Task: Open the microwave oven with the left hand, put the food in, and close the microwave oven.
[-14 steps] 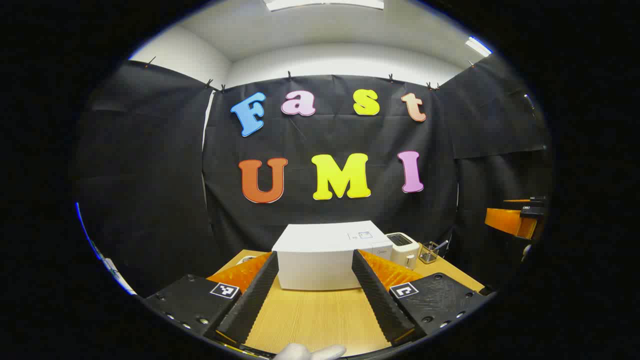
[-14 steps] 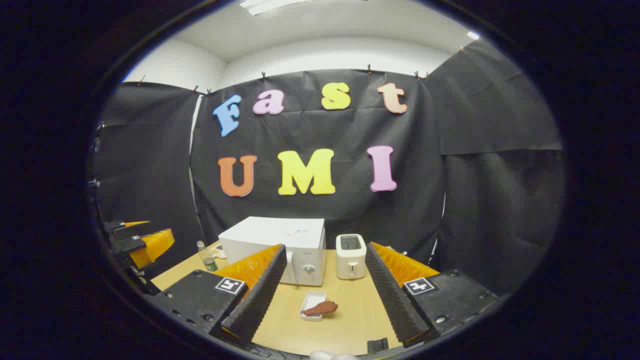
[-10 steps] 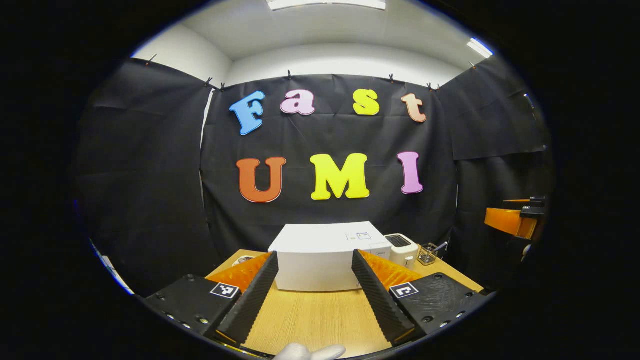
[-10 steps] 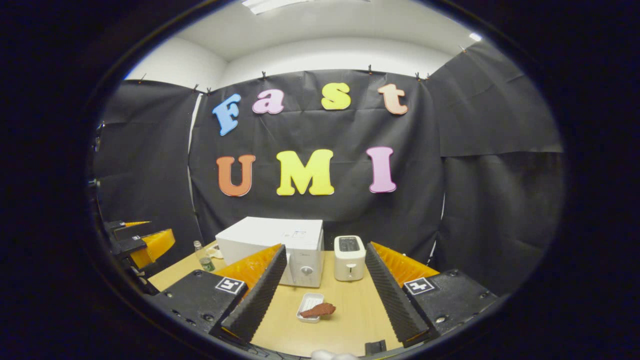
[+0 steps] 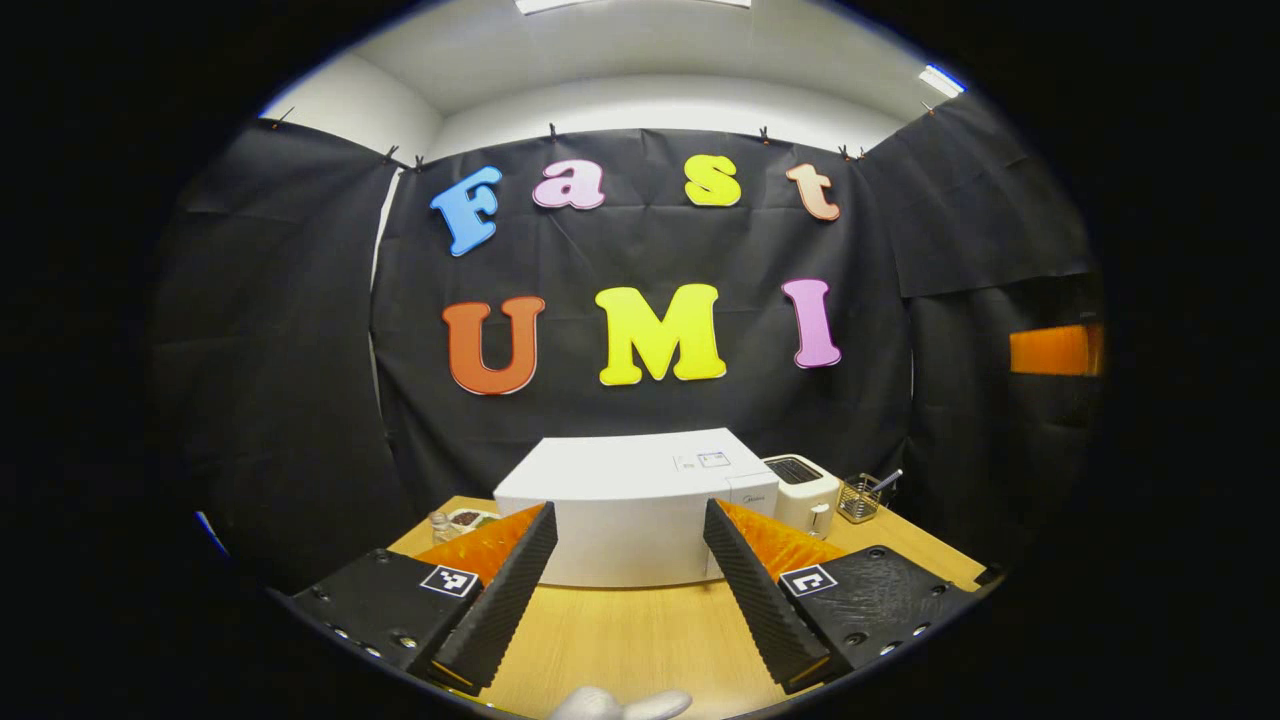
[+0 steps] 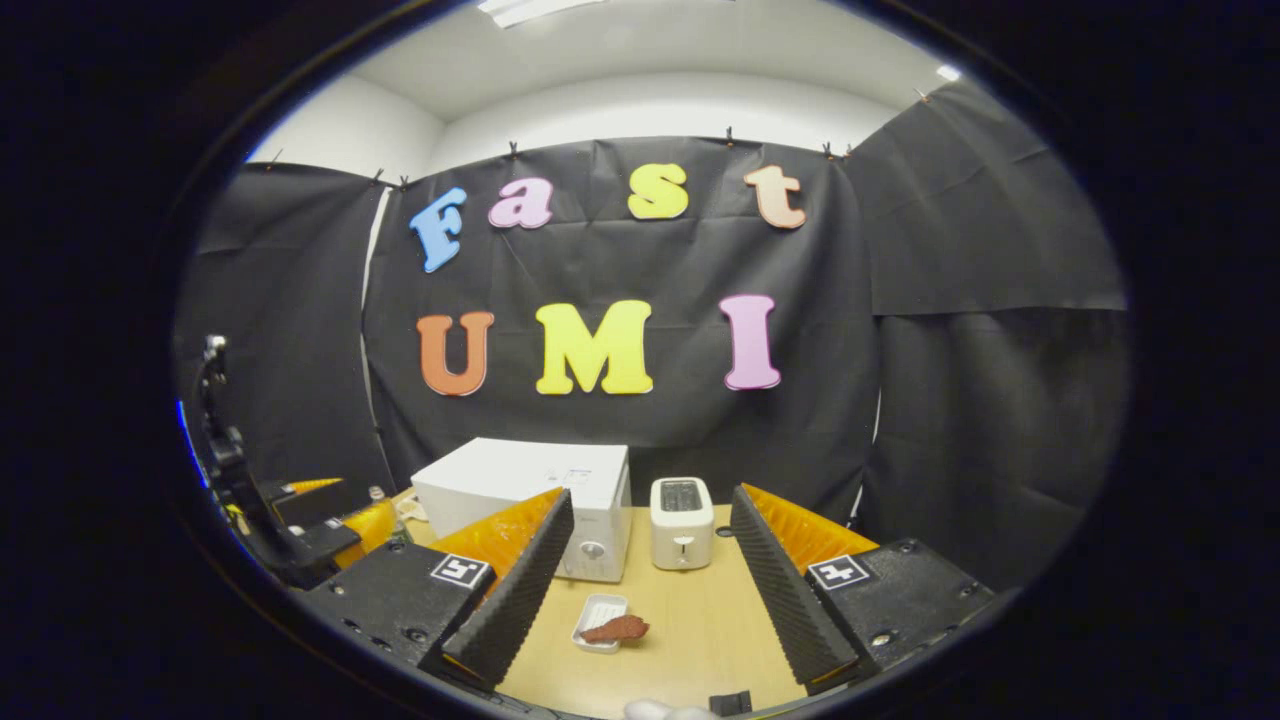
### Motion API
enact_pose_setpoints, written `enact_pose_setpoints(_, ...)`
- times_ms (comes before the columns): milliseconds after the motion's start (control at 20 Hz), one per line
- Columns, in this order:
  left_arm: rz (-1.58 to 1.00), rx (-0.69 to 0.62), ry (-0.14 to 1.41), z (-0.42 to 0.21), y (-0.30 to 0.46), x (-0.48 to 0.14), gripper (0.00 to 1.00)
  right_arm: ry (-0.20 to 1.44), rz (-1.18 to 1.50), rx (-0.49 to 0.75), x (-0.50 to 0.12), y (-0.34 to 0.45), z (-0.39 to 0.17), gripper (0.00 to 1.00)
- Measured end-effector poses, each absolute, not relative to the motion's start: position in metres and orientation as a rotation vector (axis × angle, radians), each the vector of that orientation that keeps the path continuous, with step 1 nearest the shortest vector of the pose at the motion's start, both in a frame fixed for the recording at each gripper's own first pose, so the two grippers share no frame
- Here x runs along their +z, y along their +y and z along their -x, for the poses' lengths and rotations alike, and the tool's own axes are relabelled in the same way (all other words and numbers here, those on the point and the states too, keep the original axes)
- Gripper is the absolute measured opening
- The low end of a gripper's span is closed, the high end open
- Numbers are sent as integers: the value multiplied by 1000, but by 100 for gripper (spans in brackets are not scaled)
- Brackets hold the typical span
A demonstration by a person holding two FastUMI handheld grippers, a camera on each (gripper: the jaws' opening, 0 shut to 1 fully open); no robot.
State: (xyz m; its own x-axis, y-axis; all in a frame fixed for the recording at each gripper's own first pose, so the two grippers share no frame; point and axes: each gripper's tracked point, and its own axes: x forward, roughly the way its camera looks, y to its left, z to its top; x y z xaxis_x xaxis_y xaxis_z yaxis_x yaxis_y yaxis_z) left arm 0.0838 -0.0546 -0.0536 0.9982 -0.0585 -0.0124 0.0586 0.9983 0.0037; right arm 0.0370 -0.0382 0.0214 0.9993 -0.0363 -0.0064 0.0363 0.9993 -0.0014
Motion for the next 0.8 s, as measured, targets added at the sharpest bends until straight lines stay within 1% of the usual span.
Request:
enact_pose_setpoints(50,5,-68,9,-93,-63,-60,94,13,-1,-47,22,-44,-38,100)
enact_pose_setpoints(100,12,-78,3,-104,-72,-68,94,25,-7,-58,23,-50,-39,95)
enact_pose_setpoints(150,18,-90,8,-116,-81,-80,94,38,-11,-68,21,-55,-39,95)
enact_pose_setpoints(200,24,-106,7,-129,-91,-88,94,47,-14,-79,21,-60,-39,100)
enact_pose_setpoints(250,31,-120,4,-141,-101,-96,93,53,-12,-93,21,-66,-39,95)
enact_pose_setpoints(350,49,-125,33,-168,-117,-120,93,72,3,-115,15,-74,-39,95)
enact_pose_setpoints(400,59,-125,59,-180,-125,-135,93,83,8,-122,12,-78,-39,100)
enact_pose_setpoints(650,32,-92,135,-242,-146,-189,95,111,44,-171,2,-97,-37,100)
enact_pose_setpoints(700,36,-97,132,-251,-150,-194,95,119,47,-180,-1,-101,-35,95)
enact_pose_setpoints(750,28,-94,122,-260,-153,-197,94,131,50,-189,-5,-106,-33,100)
enact_pose_setpoints(800,13,-75,130,-267,-151,-202,94,144,51,-199,-10,-110,-31,100)
